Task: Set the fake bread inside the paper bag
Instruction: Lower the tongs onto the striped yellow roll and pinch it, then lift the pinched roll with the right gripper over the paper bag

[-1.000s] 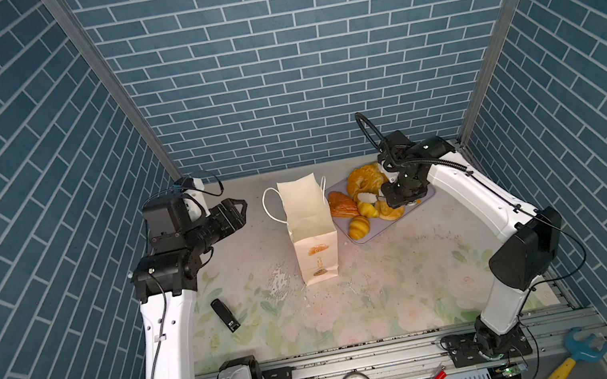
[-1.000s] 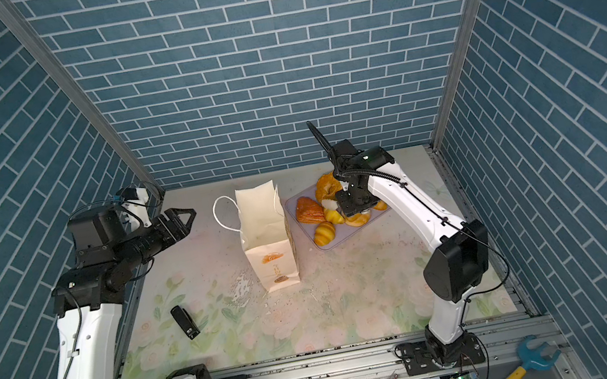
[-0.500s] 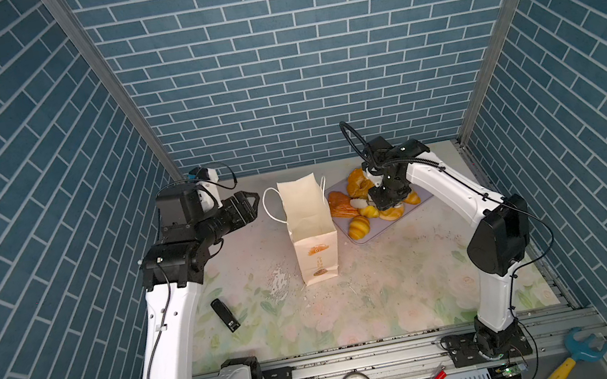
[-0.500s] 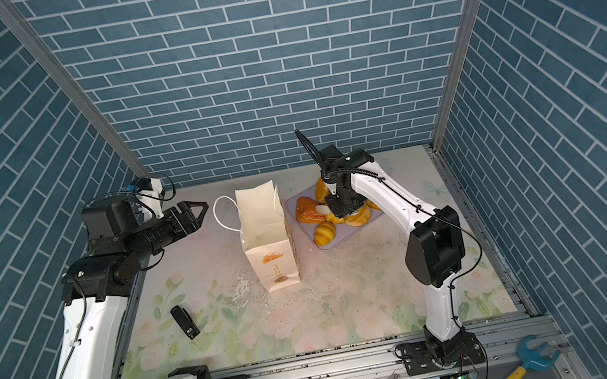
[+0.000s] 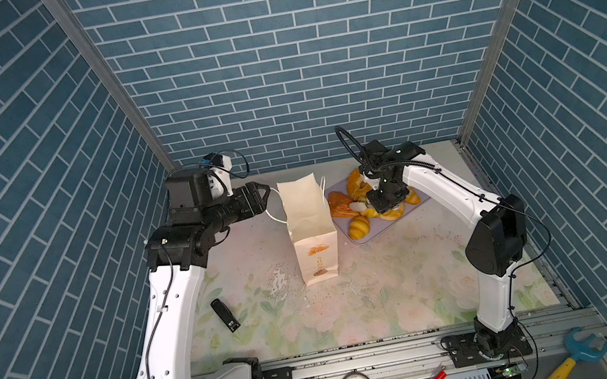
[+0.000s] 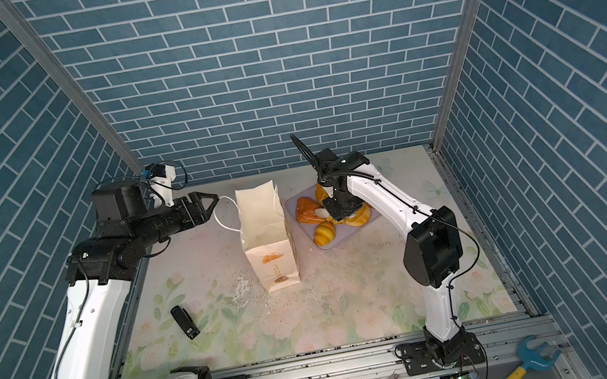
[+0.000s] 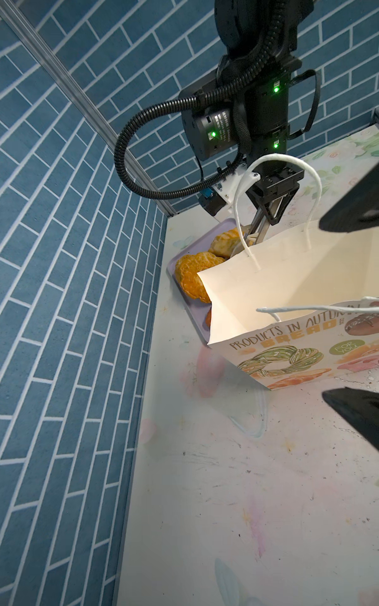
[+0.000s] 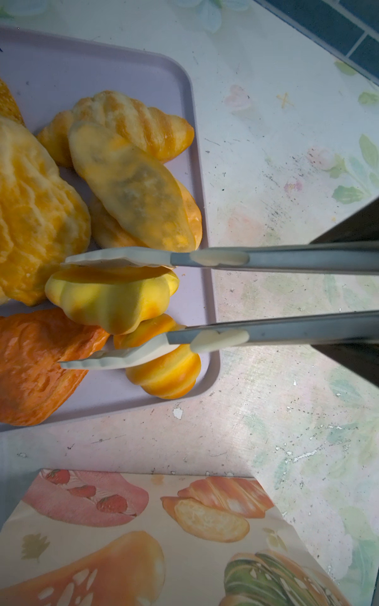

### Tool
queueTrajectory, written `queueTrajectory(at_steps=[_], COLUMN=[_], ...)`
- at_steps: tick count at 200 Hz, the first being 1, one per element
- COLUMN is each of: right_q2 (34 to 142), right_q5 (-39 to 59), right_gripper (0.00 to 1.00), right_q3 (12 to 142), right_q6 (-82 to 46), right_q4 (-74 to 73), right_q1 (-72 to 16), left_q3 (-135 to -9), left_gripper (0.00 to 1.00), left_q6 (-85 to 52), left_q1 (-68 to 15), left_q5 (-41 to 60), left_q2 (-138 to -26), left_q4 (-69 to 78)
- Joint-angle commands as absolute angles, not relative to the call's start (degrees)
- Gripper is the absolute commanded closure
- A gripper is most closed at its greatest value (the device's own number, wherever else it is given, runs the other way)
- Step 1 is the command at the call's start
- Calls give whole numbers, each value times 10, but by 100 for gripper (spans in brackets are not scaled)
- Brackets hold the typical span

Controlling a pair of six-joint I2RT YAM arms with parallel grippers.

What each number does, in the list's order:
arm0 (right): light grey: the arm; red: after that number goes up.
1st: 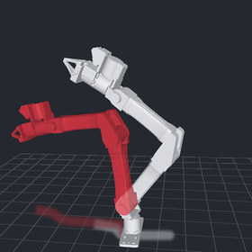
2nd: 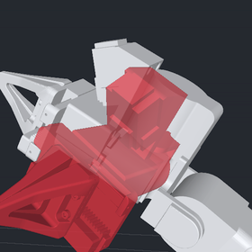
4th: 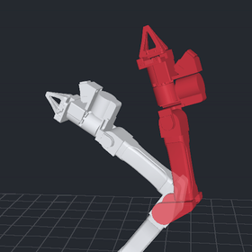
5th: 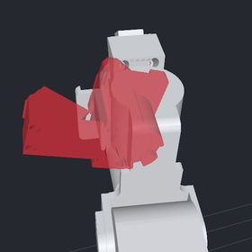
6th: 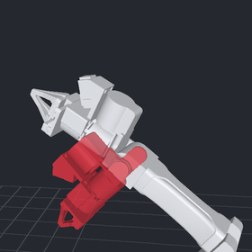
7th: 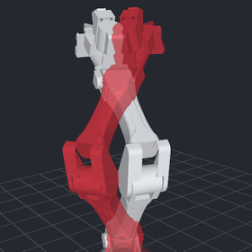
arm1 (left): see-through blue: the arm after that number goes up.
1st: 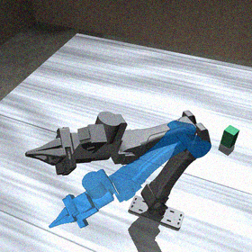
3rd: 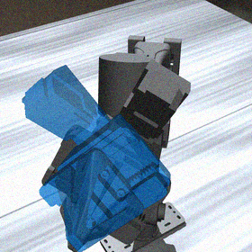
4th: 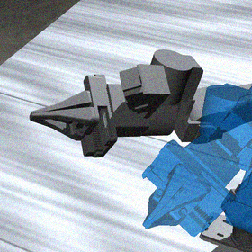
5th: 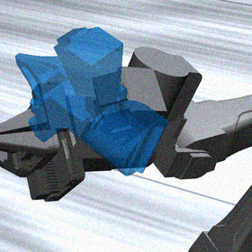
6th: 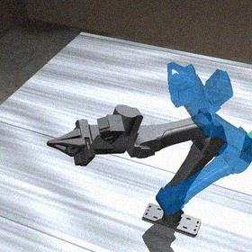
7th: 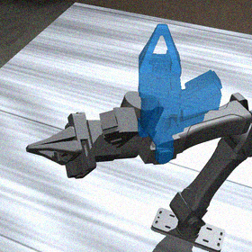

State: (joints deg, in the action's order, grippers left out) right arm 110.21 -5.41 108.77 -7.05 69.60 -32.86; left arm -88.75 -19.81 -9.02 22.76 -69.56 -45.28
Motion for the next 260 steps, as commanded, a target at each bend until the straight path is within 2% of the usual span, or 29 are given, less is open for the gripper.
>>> queueTrajectory(at_steps=[1, 44, 85, 153, 193, 234, 260], right_q2=[1106, 1103, 1107, 1054, 1008, 991, 1006], right_q5=[-68, -74, -72, -61, -54, -27, -9], right_gripper=[60, 63, 76, 82, 83, 83, 84], right_q3=[1084, 1083, 1114, 1162, 1202, 1316, 1410], right_q6=[-64, -69, -68, -105, -137, -159, -159], right_q4=[715, 723, 731, 752, 755, 761, 767], right_q1=[-332, -332, -334, -334, -335, -350, -369], left_q3=[-899, -894, -897, -911, -893, -857, -831], left_gripper=[24, 24, 26, 40, 59, 77, 93], left_q6=[-187, -190, -193, -193, -223, -259, -284], left_q1=[-97, -102, -109, -129, -131, -131, -131], left_q5=[224, 220, 222, 215, 201, 199, 191], left_q2=[-704, -710, -719, -738, -735, -720, -708], left_q4=[-475, -476, -481, -517, -508, -461, -429])
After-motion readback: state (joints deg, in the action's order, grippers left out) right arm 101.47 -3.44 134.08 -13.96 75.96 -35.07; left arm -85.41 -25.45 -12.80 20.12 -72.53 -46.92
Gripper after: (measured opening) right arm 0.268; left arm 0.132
